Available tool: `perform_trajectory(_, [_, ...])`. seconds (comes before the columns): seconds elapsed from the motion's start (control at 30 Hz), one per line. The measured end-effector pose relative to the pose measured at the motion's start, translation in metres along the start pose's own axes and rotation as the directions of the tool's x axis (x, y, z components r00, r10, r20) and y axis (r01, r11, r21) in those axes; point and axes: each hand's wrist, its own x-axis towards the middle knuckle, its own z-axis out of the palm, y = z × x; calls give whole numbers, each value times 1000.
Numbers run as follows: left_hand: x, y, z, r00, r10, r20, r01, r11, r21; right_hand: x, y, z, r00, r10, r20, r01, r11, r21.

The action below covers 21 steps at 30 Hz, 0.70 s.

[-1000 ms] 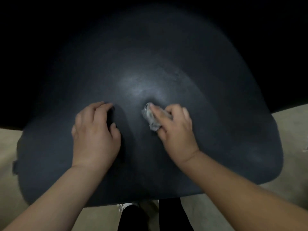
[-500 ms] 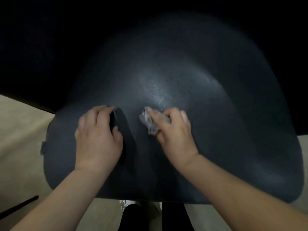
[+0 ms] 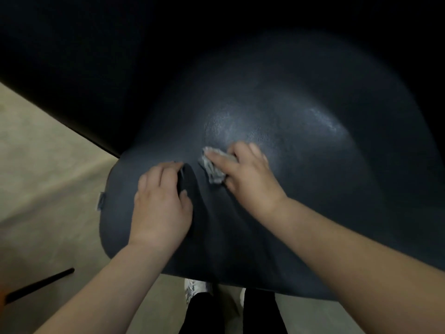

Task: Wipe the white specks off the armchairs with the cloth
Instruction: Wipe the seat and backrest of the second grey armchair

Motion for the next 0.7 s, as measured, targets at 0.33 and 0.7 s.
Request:
perform_trajectory(0.33, [-24,11,-32,999,-5,54,1,998,70,-52,4,-69,879,477,16,-477,877,53])
perform_trajectory(0.7, [-48,45,-167,999,-13,31,5,973,229,-36,-100,-181,800,600,3,-575,764,293])
